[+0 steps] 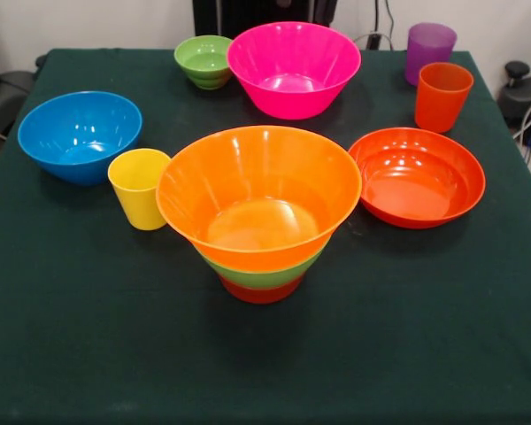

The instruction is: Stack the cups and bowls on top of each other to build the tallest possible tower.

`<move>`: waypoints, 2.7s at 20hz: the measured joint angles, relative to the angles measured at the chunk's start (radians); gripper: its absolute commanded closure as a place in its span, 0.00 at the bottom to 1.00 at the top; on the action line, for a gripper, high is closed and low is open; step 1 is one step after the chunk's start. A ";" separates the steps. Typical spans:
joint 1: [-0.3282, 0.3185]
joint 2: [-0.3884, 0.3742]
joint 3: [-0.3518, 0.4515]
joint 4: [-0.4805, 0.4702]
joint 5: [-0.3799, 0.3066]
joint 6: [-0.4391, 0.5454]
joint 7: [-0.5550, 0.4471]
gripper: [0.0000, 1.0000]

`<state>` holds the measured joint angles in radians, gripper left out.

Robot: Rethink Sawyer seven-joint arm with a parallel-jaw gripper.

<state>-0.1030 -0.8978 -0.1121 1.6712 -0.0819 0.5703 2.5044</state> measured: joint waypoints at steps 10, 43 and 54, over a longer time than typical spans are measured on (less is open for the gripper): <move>-0.071 -0.012 0.052 0.003 -0.065 0.000 0.000 0.00; -0.327 -0.007 0.211 0.028 -0.366 -0.045 -0.020 0.00; -0.509 -0.023 0.411 0.102 -0.555 -0.145 -0.233 0.00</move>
<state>-0.6120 -0.9203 0.2991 1.7729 -0.6365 0.4256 2.2715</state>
